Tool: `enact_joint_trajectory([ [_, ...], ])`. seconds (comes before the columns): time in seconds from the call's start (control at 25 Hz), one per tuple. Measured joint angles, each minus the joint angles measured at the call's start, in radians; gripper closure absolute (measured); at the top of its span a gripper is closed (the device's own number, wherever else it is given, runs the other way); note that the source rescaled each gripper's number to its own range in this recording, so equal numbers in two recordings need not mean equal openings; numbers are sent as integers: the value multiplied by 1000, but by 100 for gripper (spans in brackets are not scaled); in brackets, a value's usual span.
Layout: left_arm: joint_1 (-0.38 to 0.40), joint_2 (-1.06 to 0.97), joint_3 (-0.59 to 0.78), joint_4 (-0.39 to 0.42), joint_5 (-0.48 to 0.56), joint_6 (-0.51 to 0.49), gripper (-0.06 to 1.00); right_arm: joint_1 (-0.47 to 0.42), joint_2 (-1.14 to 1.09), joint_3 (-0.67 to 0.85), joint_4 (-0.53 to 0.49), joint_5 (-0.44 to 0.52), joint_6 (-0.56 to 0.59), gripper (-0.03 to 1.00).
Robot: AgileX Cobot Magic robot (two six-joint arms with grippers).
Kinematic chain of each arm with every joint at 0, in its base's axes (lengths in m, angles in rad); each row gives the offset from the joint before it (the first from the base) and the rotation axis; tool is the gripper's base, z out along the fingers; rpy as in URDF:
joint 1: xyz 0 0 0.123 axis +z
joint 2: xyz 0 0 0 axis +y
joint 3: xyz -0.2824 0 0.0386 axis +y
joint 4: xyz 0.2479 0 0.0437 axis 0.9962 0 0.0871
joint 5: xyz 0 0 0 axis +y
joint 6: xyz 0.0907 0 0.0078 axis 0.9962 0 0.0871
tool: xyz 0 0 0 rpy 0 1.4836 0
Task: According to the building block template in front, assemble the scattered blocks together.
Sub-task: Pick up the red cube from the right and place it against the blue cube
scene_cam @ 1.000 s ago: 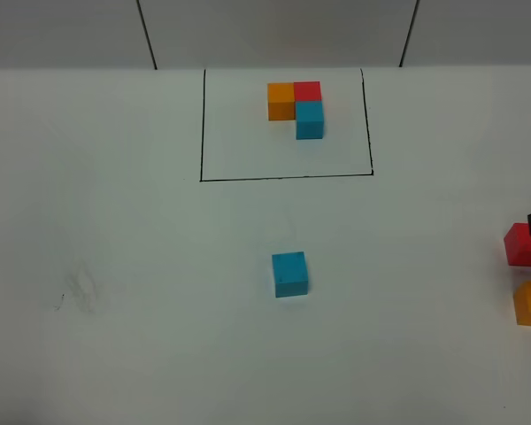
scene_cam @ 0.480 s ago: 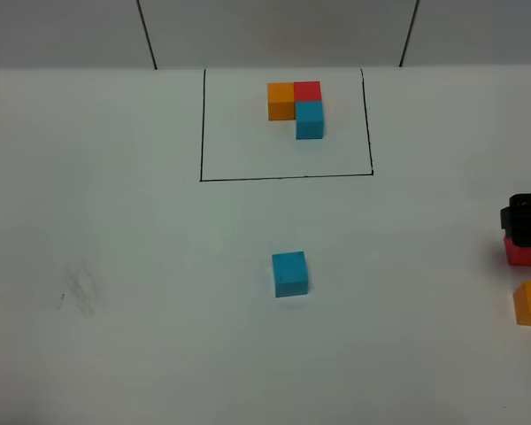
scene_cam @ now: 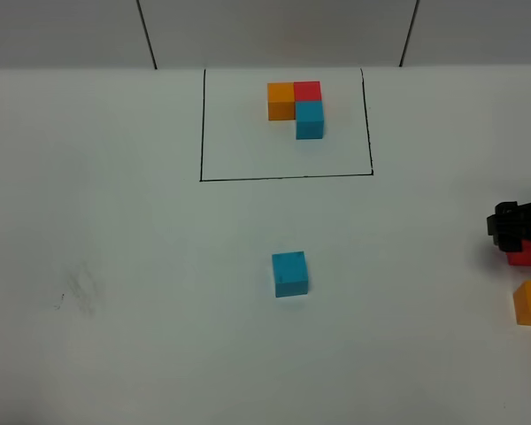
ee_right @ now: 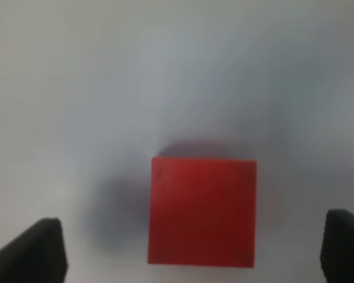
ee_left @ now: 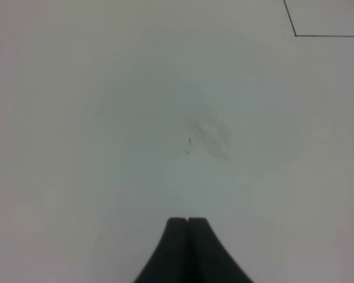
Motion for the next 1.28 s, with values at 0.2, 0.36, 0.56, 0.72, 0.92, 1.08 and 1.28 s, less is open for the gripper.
enact_joint_trajectory([
  [0.2, 0, 0, 0, 0, 0, 0, 94, 0, 65, -1, -3, -51, 0, 11],
  [0.36, 0, 0, 0, 0, 0, 0, 94, 0, 111, -1, -5, -96, 0, 11],
  [0.56, 0, 0, 0, 0, 0, 0, 94, 0, 147, -1, -6, -110, 0, 13],
  [0.72, 0, 0, 0, 0, 0, 0, 94, 0, 165, -2, -6, -136, 0, 25],
  [0.92, 0, 0, 0, 0, 0, 0, 94, 0, 175, -5, -6, -161, 0, 53],
  [1.08, 0, 0, 0, 0, 0, 0, 94, 0, 175, -5, -6, -162, -16, 53],
  [1.28, 0, 0, 0, 0, 0, 0, 94, 0, 175, -5, -6, -163, -26, 53],
])
